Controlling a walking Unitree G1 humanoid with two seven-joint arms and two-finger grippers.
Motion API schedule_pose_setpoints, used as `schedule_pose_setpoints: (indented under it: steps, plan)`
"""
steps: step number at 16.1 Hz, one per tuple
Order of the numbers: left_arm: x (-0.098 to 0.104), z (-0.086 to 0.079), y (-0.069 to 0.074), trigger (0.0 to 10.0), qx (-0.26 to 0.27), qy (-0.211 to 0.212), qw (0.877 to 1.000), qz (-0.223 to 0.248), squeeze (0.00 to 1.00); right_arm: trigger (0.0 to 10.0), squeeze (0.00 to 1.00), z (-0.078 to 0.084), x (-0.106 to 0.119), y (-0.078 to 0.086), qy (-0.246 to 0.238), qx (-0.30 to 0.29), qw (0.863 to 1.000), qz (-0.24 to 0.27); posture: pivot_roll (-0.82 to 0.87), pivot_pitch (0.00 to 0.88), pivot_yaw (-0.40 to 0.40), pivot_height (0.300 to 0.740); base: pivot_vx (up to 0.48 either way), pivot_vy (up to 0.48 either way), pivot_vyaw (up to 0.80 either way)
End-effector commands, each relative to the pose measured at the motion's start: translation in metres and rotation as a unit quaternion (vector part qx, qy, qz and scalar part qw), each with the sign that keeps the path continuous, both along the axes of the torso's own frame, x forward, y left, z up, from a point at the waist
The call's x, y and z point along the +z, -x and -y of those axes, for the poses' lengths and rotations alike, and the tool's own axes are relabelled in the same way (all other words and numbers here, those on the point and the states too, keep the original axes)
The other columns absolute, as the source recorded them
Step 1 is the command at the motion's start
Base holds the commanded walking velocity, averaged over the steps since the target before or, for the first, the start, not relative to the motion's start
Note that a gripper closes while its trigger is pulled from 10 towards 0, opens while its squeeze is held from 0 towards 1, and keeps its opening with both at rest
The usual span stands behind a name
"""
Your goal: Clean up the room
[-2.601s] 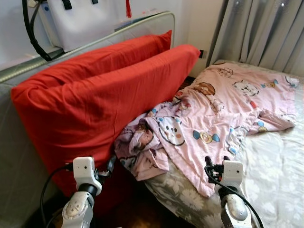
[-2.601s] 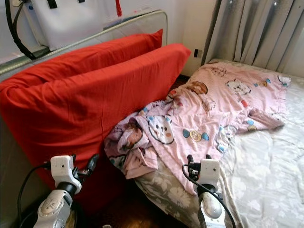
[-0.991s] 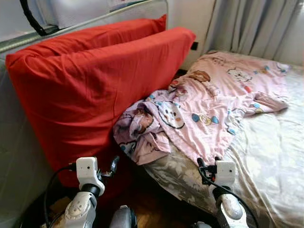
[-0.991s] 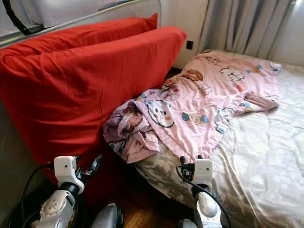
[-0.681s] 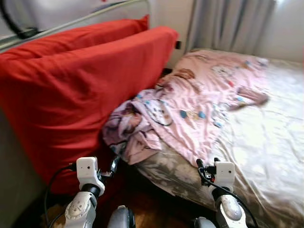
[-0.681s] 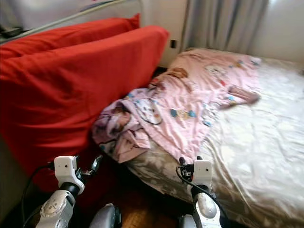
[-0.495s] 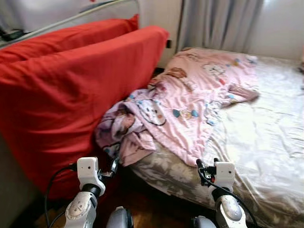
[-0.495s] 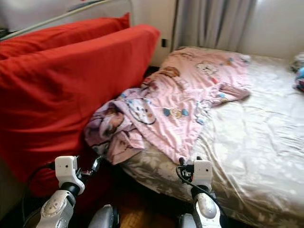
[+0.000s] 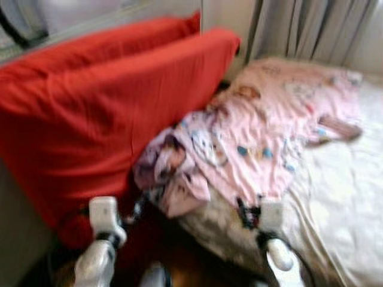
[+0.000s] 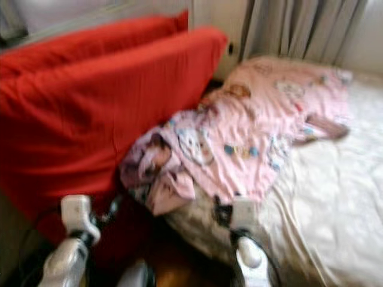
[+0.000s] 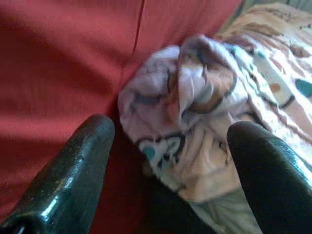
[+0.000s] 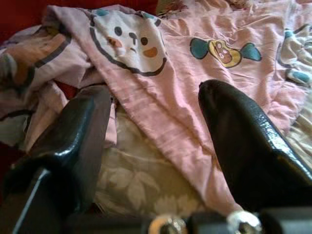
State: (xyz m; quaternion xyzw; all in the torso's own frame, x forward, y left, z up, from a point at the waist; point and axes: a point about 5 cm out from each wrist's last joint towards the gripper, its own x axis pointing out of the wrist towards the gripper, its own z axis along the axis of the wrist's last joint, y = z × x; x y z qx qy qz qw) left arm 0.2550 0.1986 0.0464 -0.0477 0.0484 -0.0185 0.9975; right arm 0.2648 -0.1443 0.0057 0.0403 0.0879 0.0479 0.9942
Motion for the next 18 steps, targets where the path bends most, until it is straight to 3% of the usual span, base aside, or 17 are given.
schedule_pose_setpoints:
  steps: [1, 5, 8, 12, 18]
  plan:
    - [-0.001, 0.009, -0.001, 10.0, -0.012, 0.012, 1.0, -0.002, 0.0, 10.0, 0.0, 0.014, -0.004, 0.005, 0.006, -0.019, 1.0, -0.01, -0.03, 0.019, 0.032, 0.624, 0.281, 0.0, 0.0]
    - [0.0, 0.009, -0.001, 10.0, -0.015, 0.011, 1.0, -0.001, 0.0, 10.0, 0.0, 0.015, -0.006, 0.005, 0.006, -0.025, 0.999, -0.019, -0.03, 0.021, 0.036, 0.624, 0.275, 0.0, 0.0]
    - [0.0, 0.011, -0.002, 10.0, -0.021, 0.012, 1.0, -0.003, 0.0, 10.0, 0.0, 0.019, -0.01, 0.002, -0.022, -0.055, 0.997, -0.044, -0.03, 0.022, 0.038, 0.624, 0.0, 0.0, 0.0]
    - [0.002, 0.013, -0.005, 10.0, -0.022, 0.013, 1.0, 0.003, 0.0, 10.0, 0.0, 0.019, -0.004, -0.008, -0.007, -0.041, 0.998, -0.039, -0.02, 0.026, 0.035, 0.624, 0.27, 0.0, 0.0]
    - [0.003, 0.014, -0.002, 10.0, -0.023, 0.015, 1.0, 0.004, 0.0, 10.0, 0.0, 0.015, -0.006, -0.01, -0.003, -0.027, 0.998, -0.052, -0.02, 0.043, 0.034, 0.624, 0.314, 0.0, 0.0]
